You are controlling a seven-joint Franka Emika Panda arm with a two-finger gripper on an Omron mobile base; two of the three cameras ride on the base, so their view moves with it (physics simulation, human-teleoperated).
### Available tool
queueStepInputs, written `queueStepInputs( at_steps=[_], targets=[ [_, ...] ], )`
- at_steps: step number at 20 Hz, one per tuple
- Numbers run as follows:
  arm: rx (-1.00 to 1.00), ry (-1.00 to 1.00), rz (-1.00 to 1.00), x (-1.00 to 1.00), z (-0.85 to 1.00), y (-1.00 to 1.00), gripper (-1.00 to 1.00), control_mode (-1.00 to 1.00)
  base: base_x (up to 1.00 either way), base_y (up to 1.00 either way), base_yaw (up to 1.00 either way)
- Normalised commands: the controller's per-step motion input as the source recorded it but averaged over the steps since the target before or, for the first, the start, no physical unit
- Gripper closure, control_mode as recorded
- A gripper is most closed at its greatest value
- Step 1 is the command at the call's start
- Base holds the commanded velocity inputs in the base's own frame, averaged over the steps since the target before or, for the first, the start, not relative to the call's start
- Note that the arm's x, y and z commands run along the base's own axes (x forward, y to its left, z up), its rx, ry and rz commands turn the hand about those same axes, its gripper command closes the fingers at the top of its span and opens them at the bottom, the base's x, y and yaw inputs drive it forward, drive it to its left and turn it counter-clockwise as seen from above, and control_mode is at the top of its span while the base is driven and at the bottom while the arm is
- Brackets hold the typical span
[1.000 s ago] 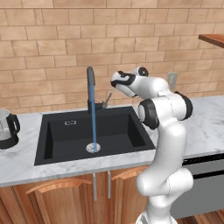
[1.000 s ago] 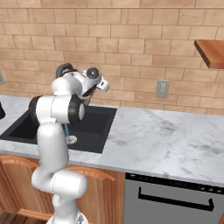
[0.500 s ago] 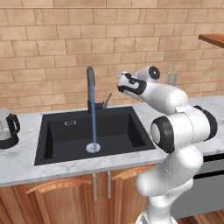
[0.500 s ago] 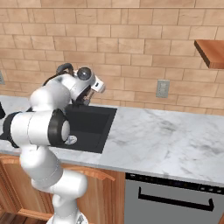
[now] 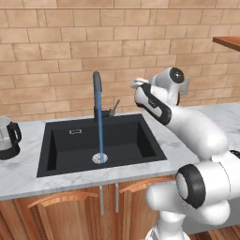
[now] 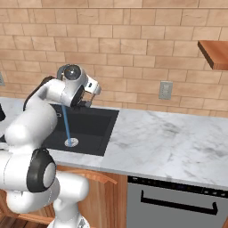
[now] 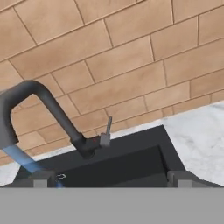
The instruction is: Turn on the sink faucet and place the jug under the water for a few seconds to fill it up.
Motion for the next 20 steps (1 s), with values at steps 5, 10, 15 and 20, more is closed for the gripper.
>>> queueStepInputs(
  at_steps=[5,10,15,20],
  targets=[
    [-0.12,0.10,0.10,-0.82,0.34,0.04,-1.00,-1.00,0.00,0.00,0.00],
    [-0.09,0.11,0.10,-0.62,0.00,0.25,-1.00,-1.00,0.00,0.00,0.00],
    [-0.01,0.02,0.10,-0.39,-0.18,0.67,-1.00,-1.00,0.00,0.00,0.00],
    [0.00,0.03,0.21,-0.09,-0.01,0.76,-1.00,-1.00,0.00,0.00,0.00]
  ],
)
